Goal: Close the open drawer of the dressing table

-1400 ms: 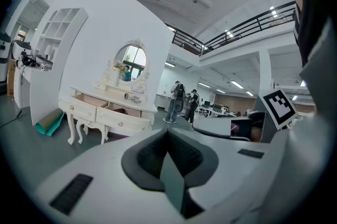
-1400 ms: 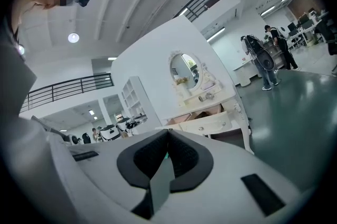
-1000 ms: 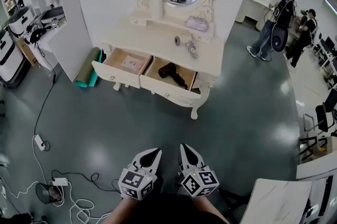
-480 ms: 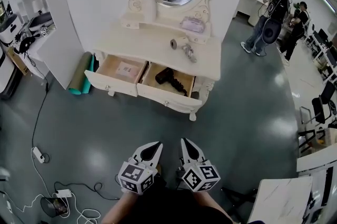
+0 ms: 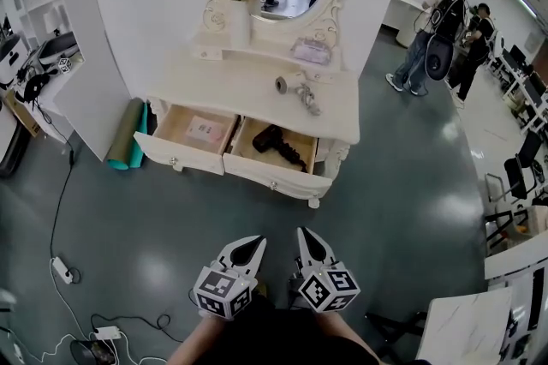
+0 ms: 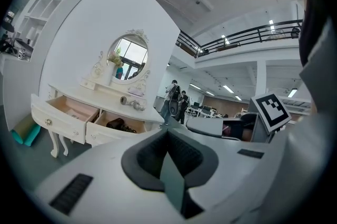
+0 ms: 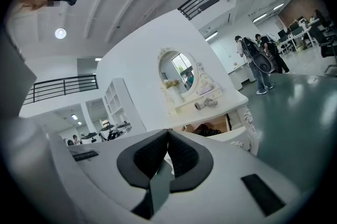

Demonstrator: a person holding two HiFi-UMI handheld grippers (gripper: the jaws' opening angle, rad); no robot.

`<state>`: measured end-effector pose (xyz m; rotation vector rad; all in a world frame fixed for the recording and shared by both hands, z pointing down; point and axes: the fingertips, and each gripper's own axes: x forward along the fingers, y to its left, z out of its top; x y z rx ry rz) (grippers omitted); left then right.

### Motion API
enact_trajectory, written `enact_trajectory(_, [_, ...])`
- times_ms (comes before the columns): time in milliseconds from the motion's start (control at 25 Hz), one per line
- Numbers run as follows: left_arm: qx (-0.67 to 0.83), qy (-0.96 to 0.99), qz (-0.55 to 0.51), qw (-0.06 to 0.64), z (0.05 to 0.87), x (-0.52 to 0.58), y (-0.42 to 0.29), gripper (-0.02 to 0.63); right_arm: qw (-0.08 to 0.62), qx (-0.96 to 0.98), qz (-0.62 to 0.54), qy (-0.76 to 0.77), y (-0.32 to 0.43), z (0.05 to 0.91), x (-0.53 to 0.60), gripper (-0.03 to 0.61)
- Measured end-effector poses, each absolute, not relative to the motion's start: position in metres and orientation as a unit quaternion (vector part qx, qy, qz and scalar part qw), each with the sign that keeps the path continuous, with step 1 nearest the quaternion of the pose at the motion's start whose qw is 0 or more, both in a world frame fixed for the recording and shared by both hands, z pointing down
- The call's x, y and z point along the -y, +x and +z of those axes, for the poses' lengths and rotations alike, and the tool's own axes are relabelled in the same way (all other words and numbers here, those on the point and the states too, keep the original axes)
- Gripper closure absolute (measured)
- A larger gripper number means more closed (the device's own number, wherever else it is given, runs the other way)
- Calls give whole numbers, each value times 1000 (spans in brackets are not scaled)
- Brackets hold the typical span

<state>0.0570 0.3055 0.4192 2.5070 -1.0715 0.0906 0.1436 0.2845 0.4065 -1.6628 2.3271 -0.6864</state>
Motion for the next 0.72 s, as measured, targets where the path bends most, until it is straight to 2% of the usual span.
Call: enact_trajectory(720, [391,890,52,229,441,-291,36,618,64,-781,-264,-563,120,435,-268,561])
